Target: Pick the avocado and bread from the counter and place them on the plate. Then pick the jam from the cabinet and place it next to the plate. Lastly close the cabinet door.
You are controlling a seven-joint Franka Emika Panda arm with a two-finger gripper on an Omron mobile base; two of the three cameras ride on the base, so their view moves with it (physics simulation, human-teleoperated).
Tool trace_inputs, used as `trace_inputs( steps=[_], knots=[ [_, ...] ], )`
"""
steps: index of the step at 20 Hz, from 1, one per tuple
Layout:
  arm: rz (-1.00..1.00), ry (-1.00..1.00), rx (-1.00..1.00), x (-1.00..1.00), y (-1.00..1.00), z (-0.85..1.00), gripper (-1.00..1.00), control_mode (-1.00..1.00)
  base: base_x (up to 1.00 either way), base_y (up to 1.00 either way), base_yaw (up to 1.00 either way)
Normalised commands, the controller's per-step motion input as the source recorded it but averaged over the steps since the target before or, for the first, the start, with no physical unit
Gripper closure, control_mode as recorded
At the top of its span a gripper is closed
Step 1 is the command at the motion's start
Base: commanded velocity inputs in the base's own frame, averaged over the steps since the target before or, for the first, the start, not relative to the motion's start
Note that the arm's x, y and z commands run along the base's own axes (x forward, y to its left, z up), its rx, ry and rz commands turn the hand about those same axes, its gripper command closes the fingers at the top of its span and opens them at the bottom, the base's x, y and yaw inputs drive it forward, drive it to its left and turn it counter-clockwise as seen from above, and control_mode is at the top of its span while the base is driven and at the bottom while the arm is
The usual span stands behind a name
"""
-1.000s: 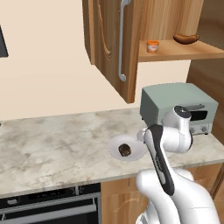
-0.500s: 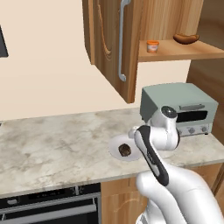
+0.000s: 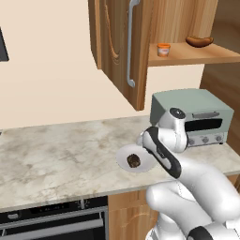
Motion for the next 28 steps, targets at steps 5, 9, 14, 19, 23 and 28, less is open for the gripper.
trace_inputs(
  steps=[5,9,14,19,23,28],
  knots=[
    [0.08,0.07,0.00,0.01,0.00,-0.24,1.00,-1.00,0.00,0.00,0.00],
    [0.07,0.08,0.00,0.05,0.00,-0.28,1.00,-1.00,0.00,0.00,0.00],
    [0.07,0.06,0.00,0.14,0.00,-0.25,1.00,-1.00,0.00,0.00,0.00],
    [0.06,0.05,0.00,0.25,0.00,-0.21,1.00,-1.00,0.00,0.00,0.00],
    [0.06,0.05,0.00,0.24,0.02,-0.18,1.00,-1.00,0.00,0.00,0.00],
    [0.06,0.03,0.00,0.18,0.04,-0.19,1.00,-1.00,0.00,0.00,0.00]
  ],
)
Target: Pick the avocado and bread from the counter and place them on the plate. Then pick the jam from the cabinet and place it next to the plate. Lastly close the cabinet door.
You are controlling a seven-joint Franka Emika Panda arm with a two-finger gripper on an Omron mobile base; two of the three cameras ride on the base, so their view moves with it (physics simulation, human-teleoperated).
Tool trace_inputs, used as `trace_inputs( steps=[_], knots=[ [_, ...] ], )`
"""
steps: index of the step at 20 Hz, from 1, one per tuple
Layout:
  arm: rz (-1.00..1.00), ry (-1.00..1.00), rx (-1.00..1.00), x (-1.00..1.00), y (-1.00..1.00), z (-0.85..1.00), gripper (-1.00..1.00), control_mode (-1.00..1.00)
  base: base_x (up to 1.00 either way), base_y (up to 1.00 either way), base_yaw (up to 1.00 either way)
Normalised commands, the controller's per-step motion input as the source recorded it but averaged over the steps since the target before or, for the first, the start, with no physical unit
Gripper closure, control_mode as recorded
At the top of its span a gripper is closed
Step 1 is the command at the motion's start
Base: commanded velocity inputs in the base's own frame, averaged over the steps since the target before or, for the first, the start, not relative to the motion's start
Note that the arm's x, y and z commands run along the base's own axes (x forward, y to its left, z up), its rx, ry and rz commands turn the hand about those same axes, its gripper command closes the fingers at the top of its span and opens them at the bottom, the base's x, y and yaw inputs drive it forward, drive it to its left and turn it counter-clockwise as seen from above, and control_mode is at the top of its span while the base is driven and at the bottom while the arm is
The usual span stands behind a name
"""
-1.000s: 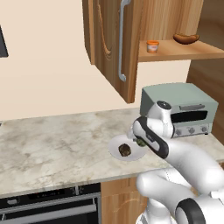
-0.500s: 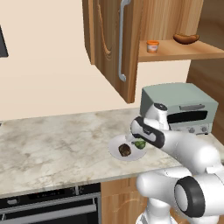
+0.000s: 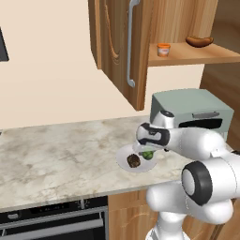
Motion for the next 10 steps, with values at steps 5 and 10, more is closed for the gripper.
trace_inputs(
  steps=[5,10],
  knots=[
    [0.05,0.04,0.00,0.16,0.07,-0.18,1.00,-1.00,0.00,0.00,0.00],
    [0.05,0.04,0.00,0.12,0.06,-0.16,1.00,-1.00,0.00,0.00,0.00]
  ],
)
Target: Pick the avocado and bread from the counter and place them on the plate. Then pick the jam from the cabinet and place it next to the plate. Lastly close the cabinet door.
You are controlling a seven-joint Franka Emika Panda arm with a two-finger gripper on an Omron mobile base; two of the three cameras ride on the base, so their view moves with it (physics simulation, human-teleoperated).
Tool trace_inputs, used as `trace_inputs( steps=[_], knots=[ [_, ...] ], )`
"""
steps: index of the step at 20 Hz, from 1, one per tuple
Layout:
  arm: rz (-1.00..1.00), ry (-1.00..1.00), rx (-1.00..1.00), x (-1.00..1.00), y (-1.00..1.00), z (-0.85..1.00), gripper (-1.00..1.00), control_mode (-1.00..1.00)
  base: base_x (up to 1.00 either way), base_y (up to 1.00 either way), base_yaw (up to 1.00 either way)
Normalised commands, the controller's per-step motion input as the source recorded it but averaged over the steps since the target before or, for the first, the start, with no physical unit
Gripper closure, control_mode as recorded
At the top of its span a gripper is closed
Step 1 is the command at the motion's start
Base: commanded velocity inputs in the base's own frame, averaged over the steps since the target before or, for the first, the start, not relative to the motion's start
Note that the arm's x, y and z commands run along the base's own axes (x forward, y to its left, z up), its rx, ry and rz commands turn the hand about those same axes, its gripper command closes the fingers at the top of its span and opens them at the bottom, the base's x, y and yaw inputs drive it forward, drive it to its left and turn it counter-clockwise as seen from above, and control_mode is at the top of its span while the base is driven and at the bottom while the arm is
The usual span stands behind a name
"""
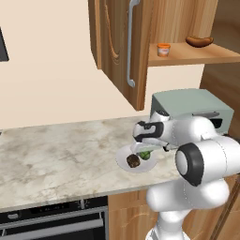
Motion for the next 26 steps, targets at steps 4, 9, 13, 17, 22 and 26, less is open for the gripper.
trace_inputs(
  steps=[4,9,13,17,22,26],
  knots=[
    [0.05,0.04,0.00,0.08,0.04,-0.14,1.00,-1.00,0.00,0.00,0.00],
    [0.05,0.04,0.00,0.04,0.08,-0.13,-1.00,-1.00,0.00,0.00,0.00],
    [0.05,0.03,0.00,0.03,0.05,-0.11,-1.00,-1.00,0.00,0.00,0.00],
    [0.07,0.00,0.00,-0.01,0.00,-0.01,-1.00,-1.00,0.00,0.00,0.00],
    [0.07,0.00,0.00,-0.12,0.02,0.00,-1.00,-1.00,0.00,0.00,0.00],
    [0.04,-0.02,0.00,-0.26,0.01,0.16,-1.00,-1.00,0.00,0.00,0.00]
  ],
)
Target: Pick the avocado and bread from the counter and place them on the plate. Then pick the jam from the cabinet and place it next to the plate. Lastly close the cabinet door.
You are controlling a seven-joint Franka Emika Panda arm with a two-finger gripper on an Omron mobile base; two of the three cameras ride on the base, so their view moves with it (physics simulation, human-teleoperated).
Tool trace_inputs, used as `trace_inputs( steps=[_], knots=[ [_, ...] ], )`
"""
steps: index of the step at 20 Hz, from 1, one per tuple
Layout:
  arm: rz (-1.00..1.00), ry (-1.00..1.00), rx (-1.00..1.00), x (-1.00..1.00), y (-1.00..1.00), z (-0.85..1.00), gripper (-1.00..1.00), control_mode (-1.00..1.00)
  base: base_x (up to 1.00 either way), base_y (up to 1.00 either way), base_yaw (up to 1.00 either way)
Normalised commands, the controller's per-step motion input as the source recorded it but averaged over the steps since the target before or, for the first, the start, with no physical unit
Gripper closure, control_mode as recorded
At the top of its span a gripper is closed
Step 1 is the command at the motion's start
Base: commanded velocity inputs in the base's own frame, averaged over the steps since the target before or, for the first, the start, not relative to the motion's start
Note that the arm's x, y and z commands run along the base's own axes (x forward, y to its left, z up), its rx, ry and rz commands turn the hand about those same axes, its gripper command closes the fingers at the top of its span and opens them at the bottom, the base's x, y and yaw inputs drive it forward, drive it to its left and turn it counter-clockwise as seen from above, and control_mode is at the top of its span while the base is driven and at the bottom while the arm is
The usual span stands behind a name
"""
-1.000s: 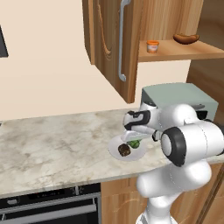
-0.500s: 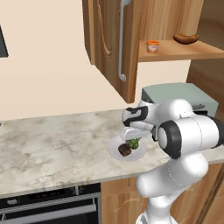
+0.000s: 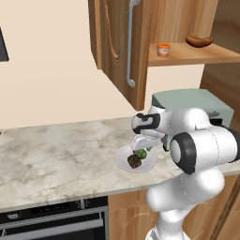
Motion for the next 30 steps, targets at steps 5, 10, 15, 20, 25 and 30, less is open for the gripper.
trace_inputs(
  steps=[5,10,15,20,25,30],
  knots=[
    [0.00,-0.06,0.00,-0.35,0.02,0.39,-1.00,-1.00,0.00,0.00,0.00],
    [0.00,-0.08,0.00,-0.34,0.03,0.47,-1.00,-1.00,0.00,0.00,0.00],
    [0.00,-0.12,0.00,-0.45,0.00,0.49,-1.00,-1.00,0.00,0.00,0.00],
    [0.00,-0.21,0.00,-0.48,0.00,0.52,-1.00,-1.00,0.00,0.00,0.00],
    [0.00,-0.29,-0.02,-0.47,0.00,0.58,-1.00,-1.00,0.00,0.00,0.00],
    [0.00,-0.25,-0.02,-0.29,0.00,0.68,-1.00,-1.00,0.00,0.00,0.00]
  ],
)
